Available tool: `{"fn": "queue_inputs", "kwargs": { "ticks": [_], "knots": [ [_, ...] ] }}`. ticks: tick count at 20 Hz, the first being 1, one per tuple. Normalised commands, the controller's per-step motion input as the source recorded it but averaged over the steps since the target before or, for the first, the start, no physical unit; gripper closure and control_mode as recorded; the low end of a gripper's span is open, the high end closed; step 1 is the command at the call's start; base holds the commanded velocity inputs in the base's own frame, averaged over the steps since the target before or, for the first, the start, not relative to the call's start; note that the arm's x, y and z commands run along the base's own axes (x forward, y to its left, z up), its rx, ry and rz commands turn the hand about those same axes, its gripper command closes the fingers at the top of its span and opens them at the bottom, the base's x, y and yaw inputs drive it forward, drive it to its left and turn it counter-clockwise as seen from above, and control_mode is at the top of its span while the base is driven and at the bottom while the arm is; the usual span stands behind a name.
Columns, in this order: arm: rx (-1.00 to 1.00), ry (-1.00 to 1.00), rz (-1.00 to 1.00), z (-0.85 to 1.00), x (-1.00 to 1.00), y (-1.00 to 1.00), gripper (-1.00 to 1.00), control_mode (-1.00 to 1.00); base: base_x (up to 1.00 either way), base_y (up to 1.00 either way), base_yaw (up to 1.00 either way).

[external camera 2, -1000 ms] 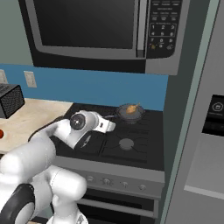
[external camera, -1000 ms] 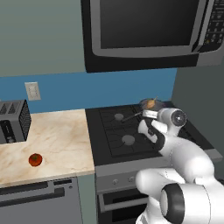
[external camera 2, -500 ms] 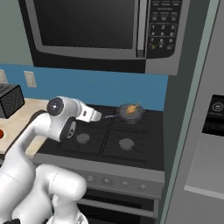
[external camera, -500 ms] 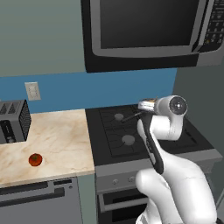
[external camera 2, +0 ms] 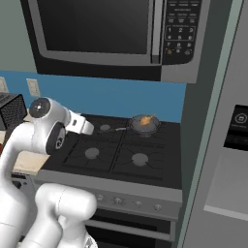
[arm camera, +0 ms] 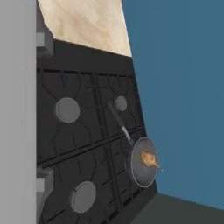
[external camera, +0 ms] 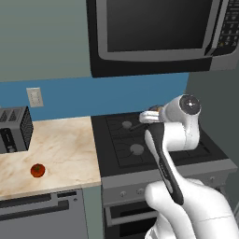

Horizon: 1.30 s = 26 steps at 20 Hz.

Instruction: Place the pan on the rear right burner on the stove. Then place the tomato and the onion in the pan and turn on the rear right burner.

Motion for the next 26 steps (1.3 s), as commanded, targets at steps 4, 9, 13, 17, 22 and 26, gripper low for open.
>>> {"fn": "queue_inputs", "kwargs": {
  "ticks": [4,9,13,17,22,26],
  "knots": [
    [0.02,0.16,0.16,0.21,-0.44,0.67,-1.0,-1.0,0.0,0.0,0.0],
    [0.02,0.15,0.18,0.18,-0.41,0.71,-1.0,-1.0,0.0,0.0,0.0],
    [0.0,0.1,0.18,0.07,-0.44,0.77,-1.0,-1.0,0.0,0.0,0.0],
    [0.0,0.06,0.17,0.0,-0.48,0.86,-1.0,-1.0,0.0,0.0,0.0],
    [0.0,0.04,0.15,0.0,-0.33,0.82,-1.0,-1.0,0.0,0.0,0.0],
    [0.0,0.03,0.14,0.0,-0.16,0.65,-1.0,-1.0,0.0,0.0,0.0]
  ]
}}
